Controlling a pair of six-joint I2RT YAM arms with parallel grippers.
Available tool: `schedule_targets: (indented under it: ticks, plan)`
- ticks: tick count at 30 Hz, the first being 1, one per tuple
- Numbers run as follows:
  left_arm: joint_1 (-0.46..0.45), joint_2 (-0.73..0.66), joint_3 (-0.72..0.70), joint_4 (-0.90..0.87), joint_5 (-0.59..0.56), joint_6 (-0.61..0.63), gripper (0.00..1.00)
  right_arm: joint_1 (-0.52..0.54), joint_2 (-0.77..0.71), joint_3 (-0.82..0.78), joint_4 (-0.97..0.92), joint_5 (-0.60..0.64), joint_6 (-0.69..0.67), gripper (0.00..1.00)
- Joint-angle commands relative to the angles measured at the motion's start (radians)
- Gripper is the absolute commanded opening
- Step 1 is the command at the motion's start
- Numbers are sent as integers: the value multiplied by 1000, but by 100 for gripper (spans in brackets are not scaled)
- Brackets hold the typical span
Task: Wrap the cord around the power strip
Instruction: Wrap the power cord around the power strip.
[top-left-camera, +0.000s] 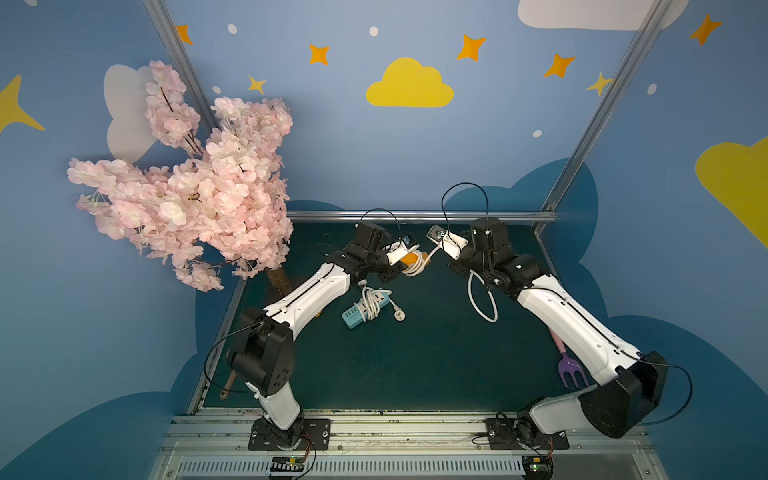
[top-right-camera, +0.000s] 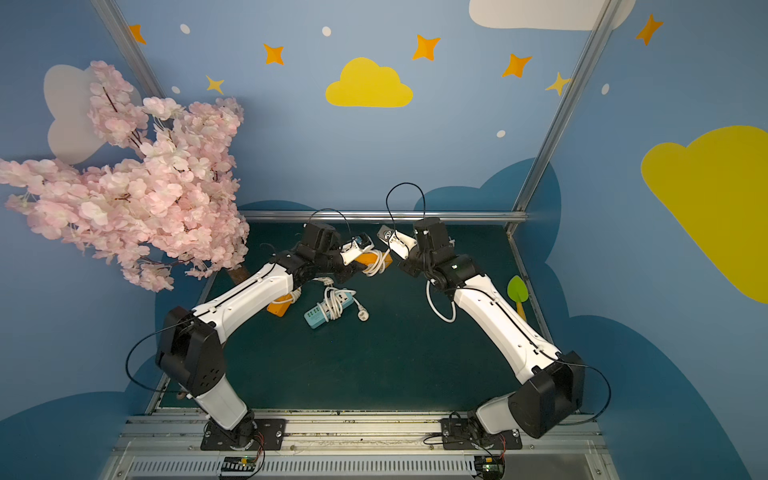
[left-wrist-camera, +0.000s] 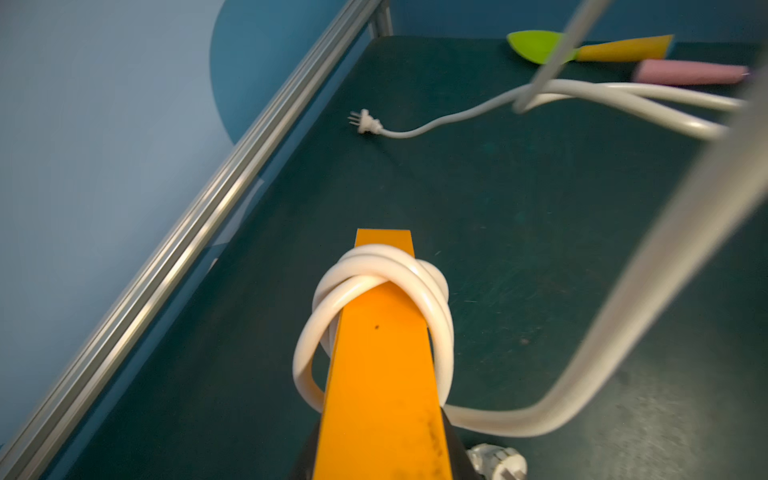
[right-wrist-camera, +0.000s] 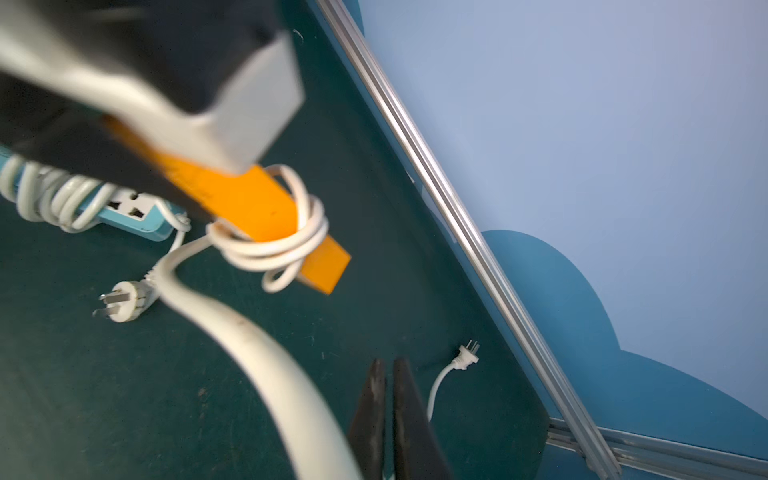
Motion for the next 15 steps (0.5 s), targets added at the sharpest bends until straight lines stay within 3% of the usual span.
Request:
schedule_targets:
  ticks: [1, 5, 9, 12, 15]
  plan:
    - [-17, -37, 12, -207, 208, 44, 3, -63, 66, 140, 5, -63, -17, 0]
    - [-54, -33, 64, -346, 448, 15, 3, -150, 181, 308, -48, -244, 30, 0]
    - [-96, -41, 77, -353, 679, -48, 3, -212, 329, 483, -107, -397, 63, 0]
    - [-103, -74, 64, -270, 810, -132, 3, -259, 442, 582, -146, -511, 120, 0]
    - [-93, -128, 21, -102, 853, -232, 3, -300, 490, 494, -11, -690, 246, 3]
